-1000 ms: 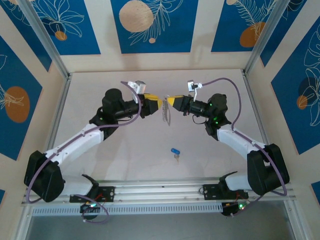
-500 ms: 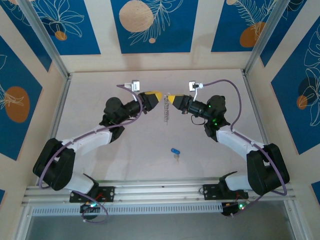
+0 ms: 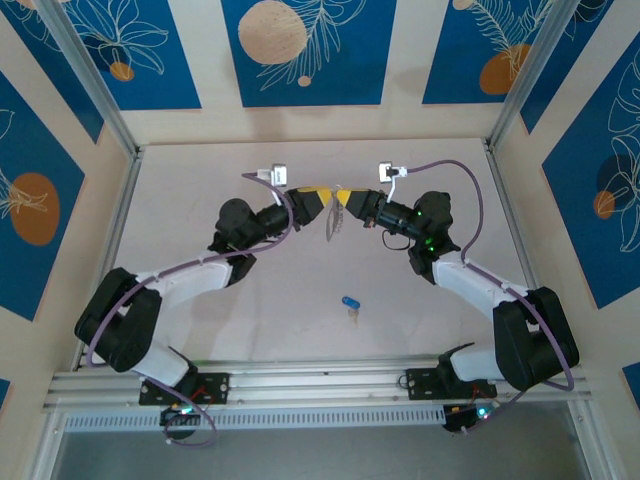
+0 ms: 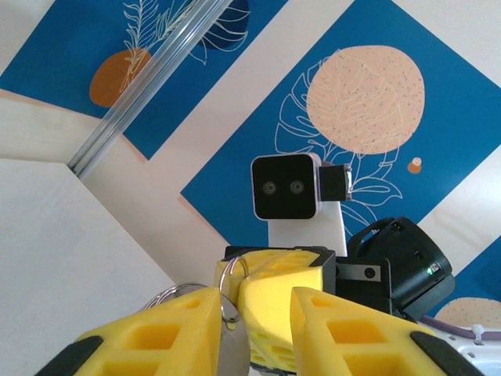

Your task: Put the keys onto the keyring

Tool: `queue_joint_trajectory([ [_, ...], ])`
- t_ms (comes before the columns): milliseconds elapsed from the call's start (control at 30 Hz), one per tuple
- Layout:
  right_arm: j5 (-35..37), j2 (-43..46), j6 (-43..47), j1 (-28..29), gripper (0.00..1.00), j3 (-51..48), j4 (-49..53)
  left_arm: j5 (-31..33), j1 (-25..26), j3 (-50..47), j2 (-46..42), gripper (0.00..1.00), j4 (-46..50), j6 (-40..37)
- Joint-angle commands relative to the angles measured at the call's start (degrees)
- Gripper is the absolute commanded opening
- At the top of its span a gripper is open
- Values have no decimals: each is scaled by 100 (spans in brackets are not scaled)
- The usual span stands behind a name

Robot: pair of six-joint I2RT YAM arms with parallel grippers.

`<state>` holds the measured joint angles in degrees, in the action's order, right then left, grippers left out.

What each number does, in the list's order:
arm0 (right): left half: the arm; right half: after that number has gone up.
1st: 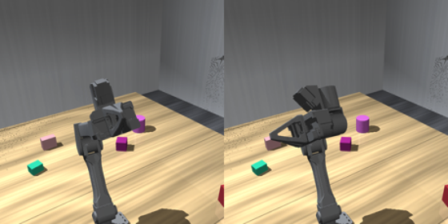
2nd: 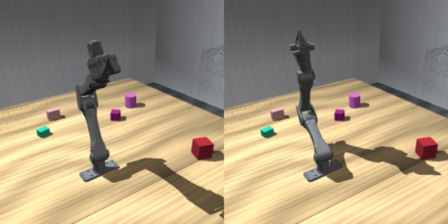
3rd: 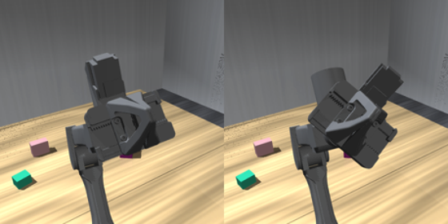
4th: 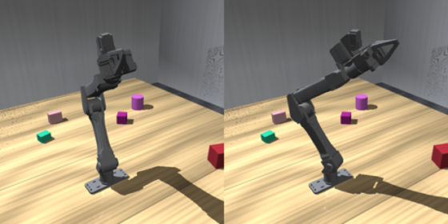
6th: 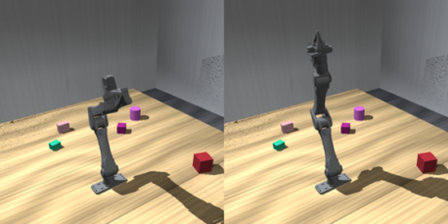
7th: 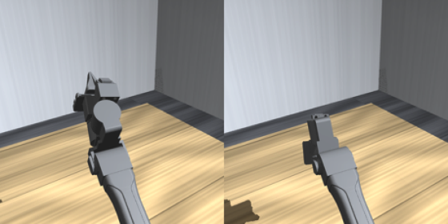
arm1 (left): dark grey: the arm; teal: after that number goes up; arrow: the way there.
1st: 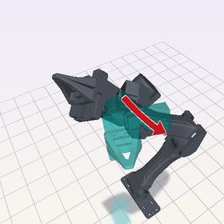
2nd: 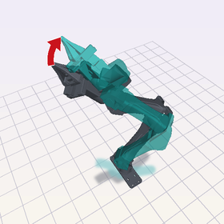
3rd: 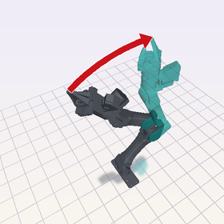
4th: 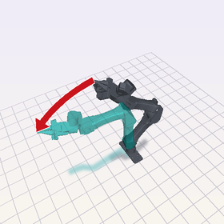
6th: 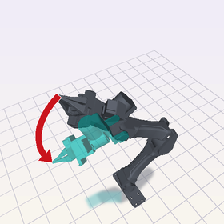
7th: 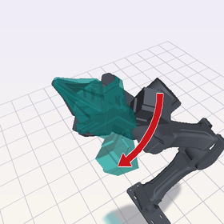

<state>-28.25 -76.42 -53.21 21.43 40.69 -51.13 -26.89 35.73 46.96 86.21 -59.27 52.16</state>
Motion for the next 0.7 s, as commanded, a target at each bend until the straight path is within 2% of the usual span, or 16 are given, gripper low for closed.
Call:
queue_joint_trajectory([
  [0, 135, 11, -33, 35, 0, -25, -252, 3, 82, 10, 86, 27, -340, -4],
  [233, 109, -6, -58, 27, 0, 5, -261, -51, 117, 75, 176, 22, -349, -20],
  [667, 54, -22, -55, 23, 0, -25, -280, -56, 153, 190, 314, 20, -476, -17],
])
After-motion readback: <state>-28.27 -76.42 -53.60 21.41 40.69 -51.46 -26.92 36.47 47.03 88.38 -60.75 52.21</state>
